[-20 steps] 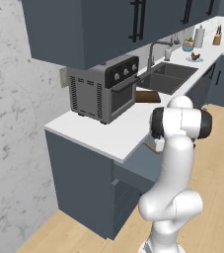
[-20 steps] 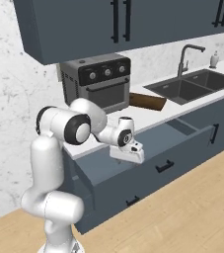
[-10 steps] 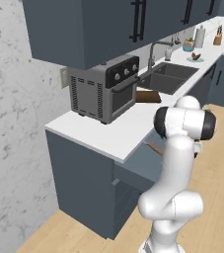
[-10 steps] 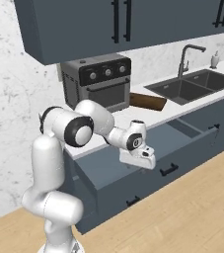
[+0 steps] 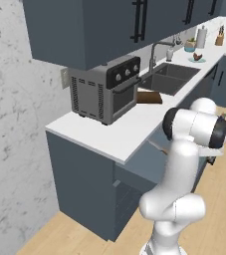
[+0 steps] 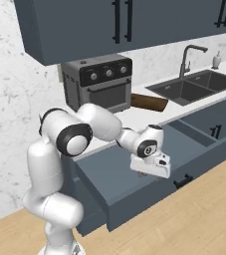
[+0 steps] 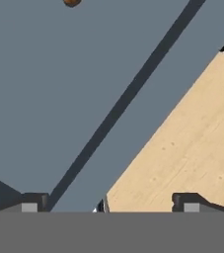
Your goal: Pick up the knife from the drawer and place it on the cutting board. Then place the meat from the plate to the cutting board.
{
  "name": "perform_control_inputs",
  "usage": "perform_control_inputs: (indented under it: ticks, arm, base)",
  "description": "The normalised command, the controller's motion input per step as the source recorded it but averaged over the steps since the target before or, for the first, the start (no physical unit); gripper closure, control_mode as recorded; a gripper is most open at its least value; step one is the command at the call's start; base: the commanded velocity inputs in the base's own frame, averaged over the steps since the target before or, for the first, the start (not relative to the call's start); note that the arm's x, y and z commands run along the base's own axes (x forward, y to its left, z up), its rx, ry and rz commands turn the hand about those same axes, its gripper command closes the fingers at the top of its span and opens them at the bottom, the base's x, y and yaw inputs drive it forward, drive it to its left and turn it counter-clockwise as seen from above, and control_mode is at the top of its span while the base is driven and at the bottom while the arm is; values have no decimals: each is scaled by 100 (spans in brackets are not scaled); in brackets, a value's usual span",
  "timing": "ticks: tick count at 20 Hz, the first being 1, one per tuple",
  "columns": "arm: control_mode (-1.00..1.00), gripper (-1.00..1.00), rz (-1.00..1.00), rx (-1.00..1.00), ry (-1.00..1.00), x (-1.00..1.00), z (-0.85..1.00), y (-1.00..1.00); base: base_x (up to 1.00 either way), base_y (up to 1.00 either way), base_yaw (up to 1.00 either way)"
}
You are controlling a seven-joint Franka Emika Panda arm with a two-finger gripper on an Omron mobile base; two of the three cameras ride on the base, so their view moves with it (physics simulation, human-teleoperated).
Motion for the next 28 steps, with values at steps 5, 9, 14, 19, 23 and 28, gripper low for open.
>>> perform_control_inputs:
  ticks: [5,9,14,19,23,28]
  arm:
    - [-100,-100,30,2,0,82,98,58]
    - [-100,-100,31,5,0,100,5,37]
    - [-100,-100,27,0,2,98,-60,-6]
    - [-100,-100,28,0,1,65,-80,-8]
    - [-100,-100,22,0,0,51,-71,-2]
    - [-100,-100,20,6,0,27,-61,-16]
  base:
    - [0,0,0]
    - [0,0,0]
    - [0,0,0]
    - [0,0,0]
    - [0,0,0]
    - [0,0,0]
